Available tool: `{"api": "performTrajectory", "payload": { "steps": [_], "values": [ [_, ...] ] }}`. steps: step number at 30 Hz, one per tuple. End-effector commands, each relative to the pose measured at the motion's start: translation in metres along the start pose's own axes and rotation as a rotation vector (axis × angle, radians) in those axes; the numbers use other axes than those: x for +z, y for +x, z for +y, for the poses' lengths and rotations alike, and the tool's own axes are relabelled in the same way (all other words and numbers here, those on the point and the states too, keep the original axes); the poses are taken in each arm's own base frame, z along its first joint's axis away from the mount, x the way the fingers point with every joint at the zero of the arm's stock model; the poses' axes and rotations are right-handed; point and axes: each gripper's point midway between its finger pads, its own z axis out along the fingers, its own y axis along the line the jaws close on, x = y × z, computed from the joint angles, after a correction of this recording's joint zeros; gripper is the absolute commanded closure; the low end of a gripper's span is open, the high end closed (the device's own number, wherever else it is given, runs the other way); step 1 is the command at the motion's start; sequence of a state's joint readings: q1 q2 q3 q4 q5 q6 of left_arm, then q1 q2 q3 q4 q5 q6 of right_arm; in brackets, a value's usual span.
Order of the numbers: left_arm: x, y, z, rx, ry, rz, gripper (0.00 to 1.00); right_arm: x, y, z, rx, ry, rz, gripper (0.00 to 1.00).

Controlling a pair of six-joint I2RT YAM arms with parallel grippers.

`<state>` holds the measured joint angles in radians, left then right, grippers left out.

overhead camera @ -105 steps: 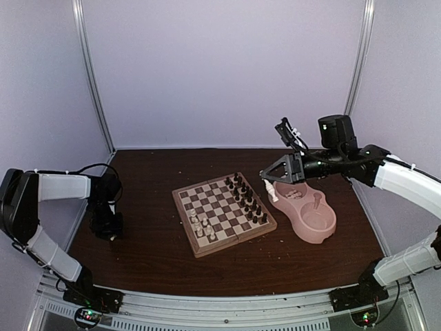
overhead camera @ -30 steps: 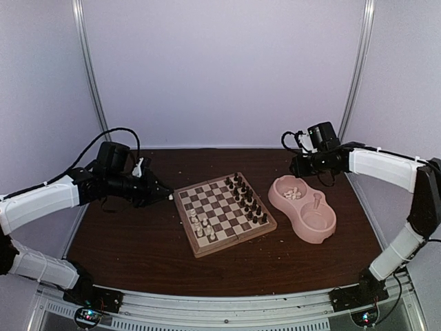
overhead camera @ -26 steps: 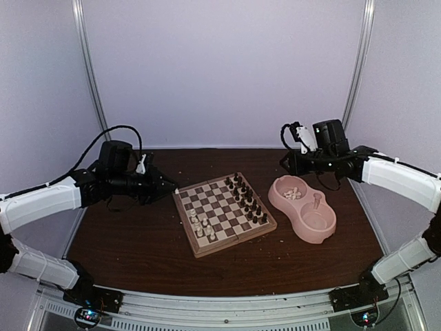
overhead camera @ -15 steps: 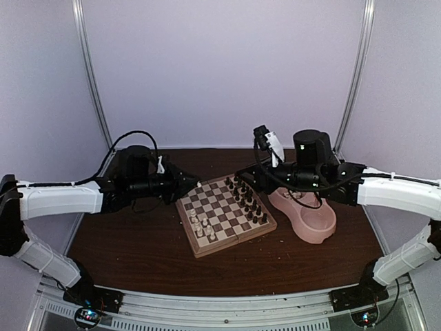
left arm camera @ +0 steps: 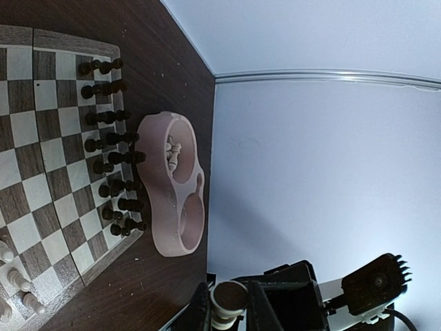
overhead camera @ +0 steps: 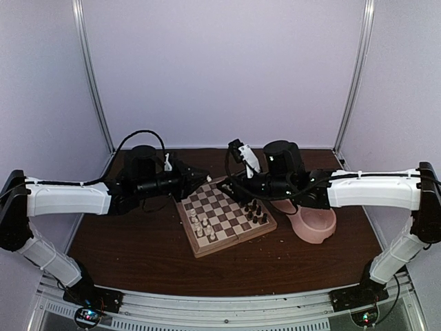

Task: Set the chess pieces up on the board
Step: Pass from the left arm to the right

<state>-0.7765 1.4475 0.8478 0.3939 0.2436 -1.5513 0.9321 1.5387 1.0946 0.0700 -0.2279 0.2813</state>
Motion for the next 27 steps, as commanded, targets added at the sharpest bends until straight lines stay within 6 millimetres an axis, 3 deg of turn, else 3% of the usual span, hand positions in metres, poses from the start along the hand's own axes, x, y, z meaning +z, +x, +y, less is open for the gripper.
{"api": "performTrajectory", "payload": {
  "steps": [1, 10, 22, 27],
  "values": [
    [0.003, -0.002, -0.024, 0.014, 0.066, -0.015, 0.90, 0.005, -0.028, 0.013, 0.005, -0.044, -0.077, 0.61],
    [0.002, 0.000, -0.027, 0.011, 0.074, -0.004, 0.90, 0.023, -0.025, 0.015, 0.015, -0.064, -0.059, 0.64],
    [0.001, 0.002, -0.026, 0.008, 0.072, 0.001, 0.89, 0.029, -0.030, 0.018, 0.031, -0.082, -0.071, 0.67],
    [0.000, 0.004, -0.027, 0.005, 0.077, 0.003, 0.89, 0.033, -0.031, 0.017, 0.045, -0.081, -0.069, 0.73]
  ]
}}
